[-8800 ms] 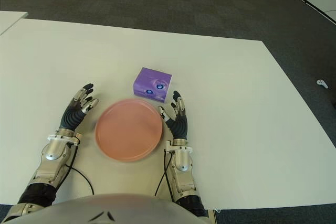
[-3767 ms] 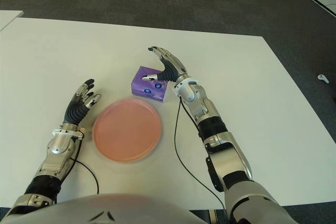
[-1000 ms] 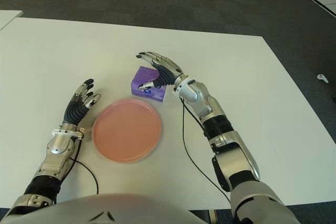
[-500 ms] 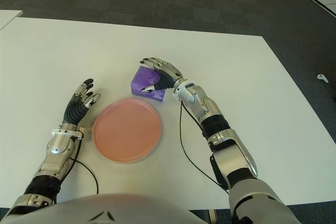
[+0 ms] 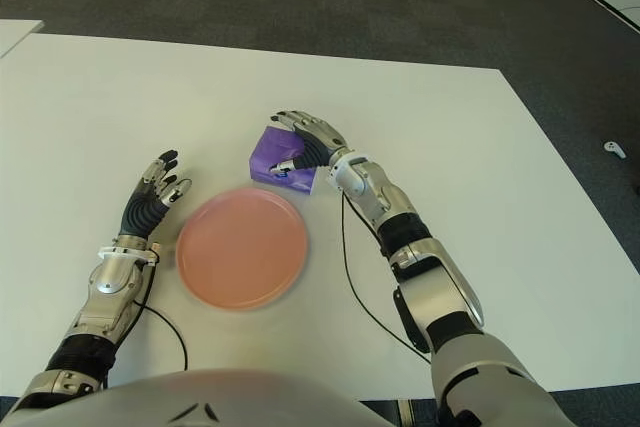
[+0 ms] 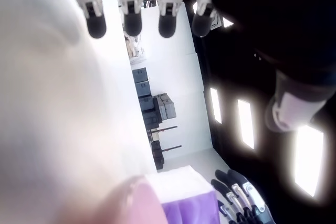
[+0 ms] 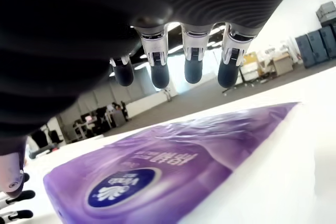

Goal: Put the tissue paper into the plate.

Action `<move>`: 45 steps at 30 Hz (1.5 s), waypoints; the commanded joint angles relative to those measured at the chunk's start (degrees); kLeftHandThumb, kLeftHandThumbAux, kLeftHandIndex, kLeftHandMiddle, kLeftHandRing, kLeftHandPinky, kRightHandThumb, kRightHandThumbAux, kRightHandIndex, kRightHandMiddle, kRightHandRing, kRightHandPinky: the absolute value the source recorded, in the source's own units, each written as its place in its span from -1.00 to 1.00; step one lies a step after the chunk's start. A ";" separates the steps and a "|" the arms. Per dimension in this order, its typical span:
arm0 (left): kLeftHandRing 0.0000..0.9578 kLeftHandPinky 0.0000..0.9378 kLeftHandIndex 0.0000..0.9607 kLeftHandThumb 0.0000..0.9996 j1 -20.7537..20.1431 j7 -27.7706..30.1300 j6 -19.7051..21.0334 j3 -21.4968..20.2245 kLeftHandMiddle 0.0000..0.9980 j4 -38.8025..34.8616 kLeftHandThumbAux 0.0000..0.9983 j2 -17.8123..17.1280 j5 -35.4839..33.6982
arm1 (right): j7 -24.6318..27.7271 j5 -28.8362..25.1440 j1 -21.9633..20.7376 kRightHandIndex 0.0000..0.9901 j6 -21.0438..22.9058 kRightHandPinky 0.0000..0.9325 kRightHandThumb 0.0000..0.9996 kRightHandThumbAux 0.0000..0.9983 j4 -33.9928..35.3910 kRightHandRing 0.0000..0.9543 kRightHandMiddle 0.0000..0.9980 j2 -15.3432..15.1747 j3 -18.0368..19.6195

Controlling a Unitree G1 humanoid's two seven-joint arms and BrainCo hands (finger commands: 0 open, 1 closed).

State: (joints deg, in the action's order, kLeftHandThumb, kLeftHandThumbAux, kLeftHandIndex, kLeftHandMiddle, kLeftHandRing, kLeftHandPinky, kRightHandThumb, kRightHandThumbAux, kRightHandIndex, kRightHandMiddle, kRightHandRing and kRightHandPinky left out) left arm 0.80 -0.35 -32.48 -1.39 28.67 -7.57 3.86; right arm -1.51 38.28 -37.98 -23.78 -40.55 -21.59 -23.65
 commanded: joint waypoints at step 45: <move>-1.00 -1.00 -1.00 -1.00 3.39 -1.82 2.19 0.78 -1.00 5.23 -0.05 1.12 1.64 | -2.02 -0.92 -1.64 -1.00 1.29 -1.00 -0.61 -0.14 -5.54 -0.98 -0.93 0.71 -0.34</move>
State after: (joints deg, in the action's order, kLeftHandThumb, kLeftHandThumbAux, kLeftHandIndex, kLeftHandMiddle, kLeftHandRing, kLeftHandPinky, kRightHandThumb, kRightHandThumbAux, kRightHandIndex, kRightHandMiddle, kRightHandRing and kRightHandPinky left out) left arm 0.72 -1.65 -32.18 -1.26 28.84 -7.50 4.51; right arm -4.24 38.01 -40.42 -22.24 -45.88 -20.98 -23.77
